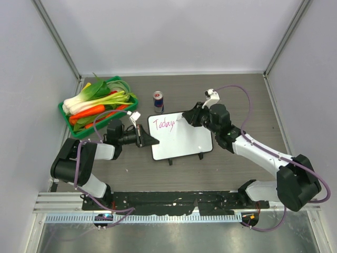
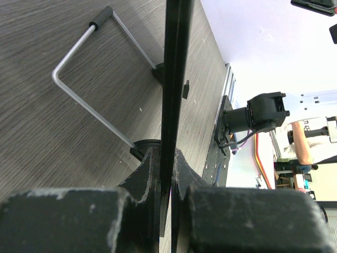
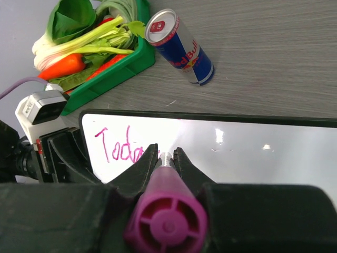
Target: Write a sentence on the whiteboard
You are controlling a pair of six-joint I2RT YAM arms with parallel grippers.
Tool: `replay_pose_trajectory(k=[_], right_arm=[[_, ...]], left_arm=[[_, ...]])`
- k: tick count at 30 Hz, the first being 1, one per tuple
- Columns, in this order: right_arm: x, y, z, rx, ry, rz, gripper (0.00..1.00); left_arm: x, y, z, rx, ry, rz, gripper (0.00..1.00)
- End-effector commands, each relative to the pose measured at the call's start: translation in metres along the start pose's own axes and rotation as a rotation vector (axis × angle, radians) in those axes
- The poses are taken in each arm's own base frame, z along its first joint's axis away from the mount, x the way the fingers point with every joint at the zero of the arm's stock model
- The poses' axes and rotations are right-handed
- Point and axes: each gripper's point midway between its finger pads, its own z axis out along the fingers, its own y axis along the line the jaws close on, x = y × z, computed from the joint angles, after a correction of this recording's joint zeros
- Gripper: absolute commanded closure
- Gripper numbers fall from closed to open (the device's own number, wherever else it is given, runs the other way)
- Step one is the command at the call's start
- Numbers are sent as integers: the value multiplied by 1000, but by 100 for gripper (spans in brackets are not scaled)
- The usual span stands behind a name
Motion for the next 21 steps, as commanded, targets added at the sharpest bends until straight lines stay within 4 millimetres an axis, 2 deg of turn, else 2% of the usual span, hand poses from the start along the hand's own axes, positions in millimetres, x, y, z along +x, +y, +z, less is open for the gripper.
replay_pose_trajectory(k=[1, 5, 9, 21], right_arm=[[-23, 5, 6, 2, -70, -25, 99], [-18, 0, 8, 19, -64, -25, 99], [-24, -8, 5, 61, -100, -14, 99], [-14, -8, 12, 52, -66, -5, 99]], left_arm=[[2, 18, 2, -76, -8, -31, 100], [2, 19, 1, -76, -9, -32, 100], [2, 19, 2, -76, -9, -32, 100], [2, 19, 2, -76, -7, -33, 100]])
